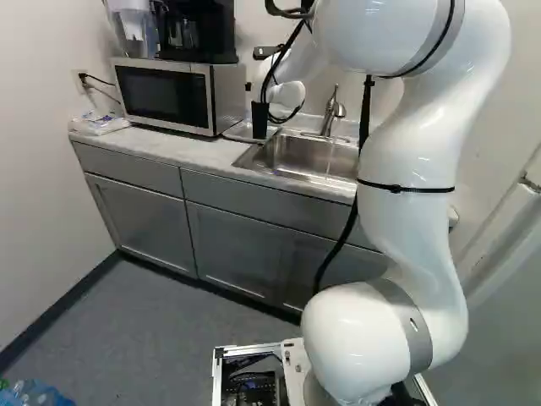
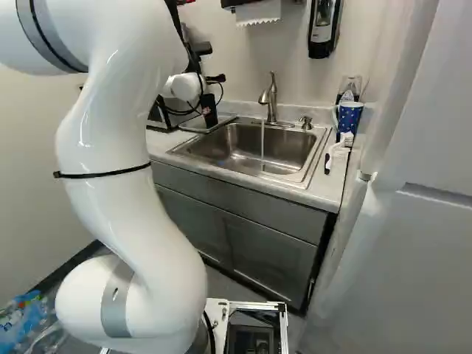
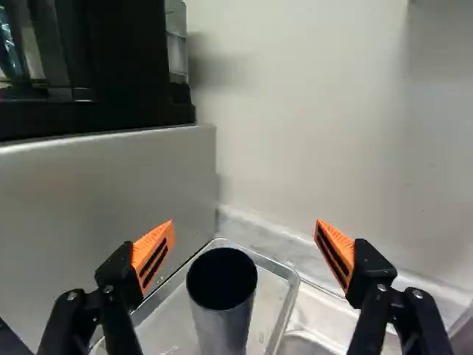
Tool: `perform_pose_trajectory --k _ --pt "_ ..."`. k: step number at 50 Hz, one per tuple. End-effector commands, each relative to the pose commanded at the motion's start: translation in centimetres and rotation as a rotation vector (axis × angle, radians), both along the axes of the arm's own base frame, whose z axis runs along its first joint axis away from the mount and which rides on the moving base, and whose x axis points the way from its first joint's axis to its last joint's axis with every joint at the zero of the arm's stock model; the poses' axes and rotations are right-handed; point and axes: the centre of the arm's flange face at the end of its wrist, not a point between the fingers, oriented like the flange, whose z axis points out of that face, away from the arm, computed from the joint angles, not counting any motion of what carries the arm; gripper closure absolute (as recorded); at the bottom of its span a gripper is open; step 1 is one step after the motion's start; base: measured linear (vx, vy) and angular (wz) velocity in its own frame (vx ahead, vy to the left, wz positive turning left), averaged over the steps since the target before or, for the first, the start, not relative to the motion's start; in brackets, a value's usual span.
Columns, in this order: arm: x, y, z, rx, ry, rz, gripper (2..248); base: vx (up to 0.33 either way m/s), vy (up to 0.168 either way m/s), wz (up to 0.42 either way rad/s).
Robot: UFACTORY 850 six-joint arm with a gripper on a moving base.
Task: Rinse the cup and place it in the tray
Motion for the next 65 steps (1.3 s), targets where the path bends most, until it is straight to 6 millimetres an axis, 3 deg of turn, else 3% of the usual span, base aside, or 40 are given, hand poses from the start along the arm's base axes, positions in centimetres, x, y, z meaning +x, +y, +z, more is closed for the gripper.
perform_pose_trajectory --k 41,65 --pt "1.0 -6.6 4.4 0.003 -0.075 -0.1 3 0.0 0.0 0.0" --pt "0.4 -10.4 6.6 0.002 -0.058 -0.156 3 0.0 0.0 0.0"
